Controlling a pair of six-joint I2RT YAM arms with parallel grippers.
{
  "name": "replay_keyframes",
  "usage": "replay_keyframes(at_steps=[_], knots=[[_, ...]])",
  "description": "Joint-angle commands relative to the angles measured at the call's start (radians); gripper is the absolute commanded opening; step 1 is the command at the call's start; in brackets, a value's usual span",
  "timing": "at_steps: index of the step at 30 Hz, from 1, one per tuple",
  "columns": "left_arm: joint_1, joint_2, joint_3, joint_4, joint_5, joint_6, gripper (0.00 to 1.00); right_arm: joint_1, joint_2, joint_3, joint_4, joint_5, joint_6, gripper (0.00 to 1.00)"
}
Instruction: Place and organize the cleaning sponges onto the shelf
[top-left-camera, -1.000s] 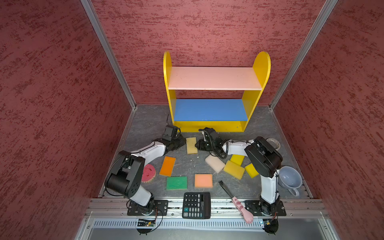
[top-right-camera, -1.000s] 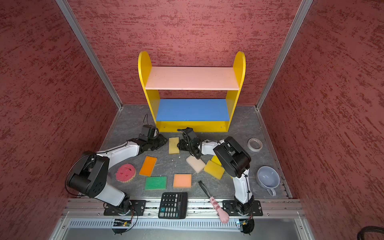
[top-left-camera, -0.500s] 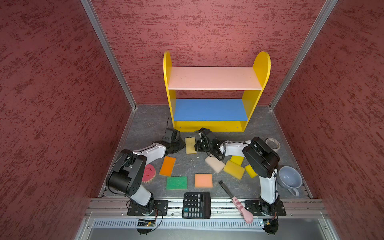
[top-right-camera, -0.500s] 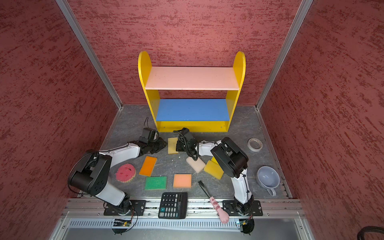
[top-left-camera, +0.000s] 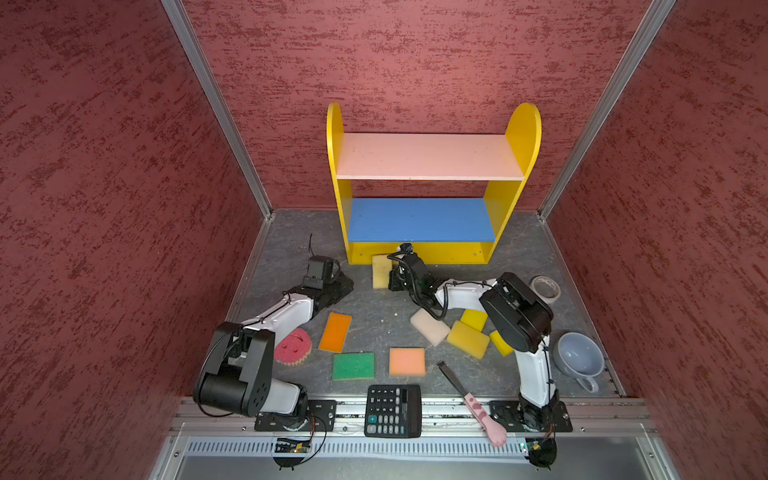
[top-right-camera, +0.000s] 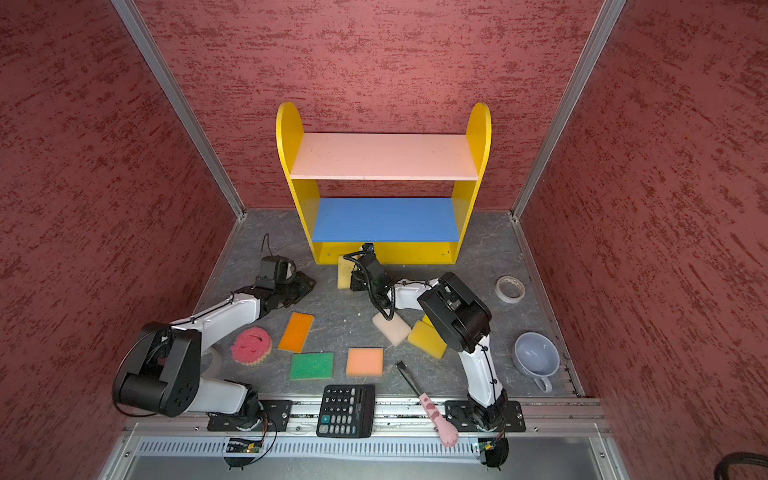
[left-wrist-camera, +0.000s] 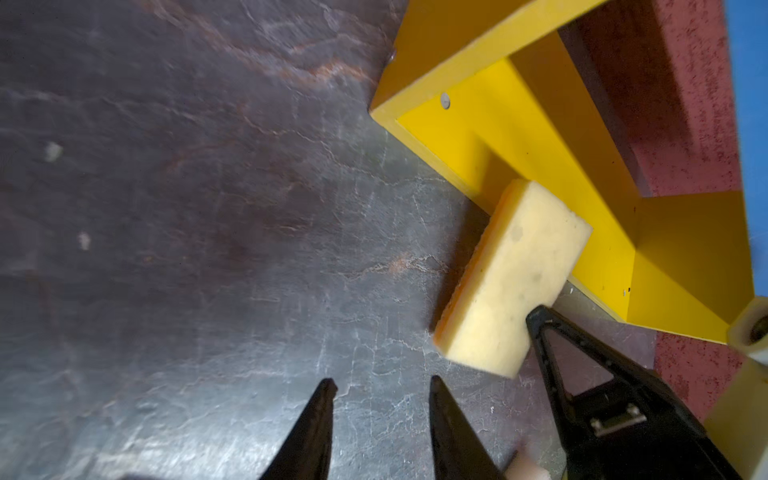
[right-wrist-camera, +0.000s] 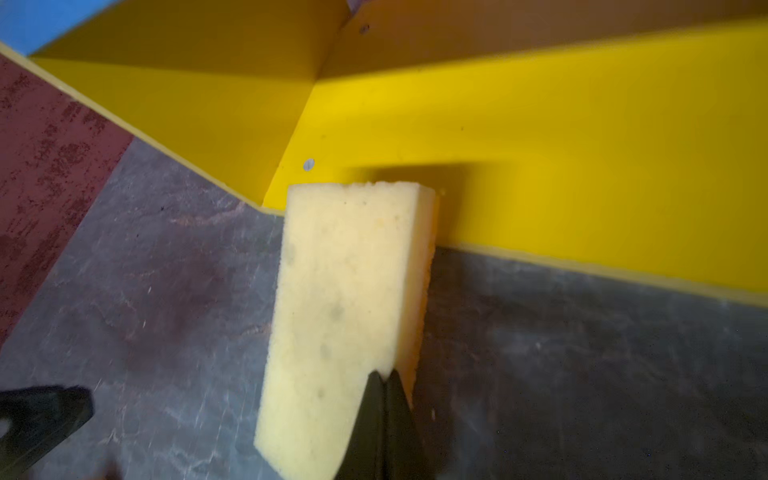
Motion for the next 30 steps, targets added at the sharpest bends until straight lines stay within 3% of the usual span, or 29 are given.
replay_keyframes(at_steps=[1,6,14,19,22,25,27,30], knots=[[0.009,-0.044,-0.019,-0.034,-0.019,0.036,0.39,0.001,0.057,0.064,0.069,0.119,-0.051,0.00],[0.014,-0.089,-0.041,-0.048,-0.032,0.038,0.40,0.000,0.113,0.121,0.104,0.175,-0.071,0.00],[0.019,-0.090,-0.030,-0.070,-0.031,0.046,0.48,-0.007,0.091,0.120,0.106,0.178,-0.049,0.38],[0.020,-0.099,-0.046,-0.046,-0.024,0.033,0.49,-0.008,-0.014,0.031,0.108,0.139,0.006,0.45],[0.020,-0.102,-0.041,-0.065,-0.020,0.031,0.48,-0.004,-0.079,-0.043,0.131,0.058,0.044,0.38],[0.020,-0.114,-0.059,-0.048,-0.021,0.029,0.49,0.009,-0.102,-0.094,0.138,-0.026,0.072,0.00],[0.023,-0.114,-0.062,-0.053,-0.026,0.027,0.46,0.022,-0.105,-0.126,0.150,-0.072,0.098,0.00],[0.023,-0.118,-0.079,-0.039,-0.013,0.011,0.32,0.043,-0.087,-0.152,0.185,-0.136,0.129,0.00]])
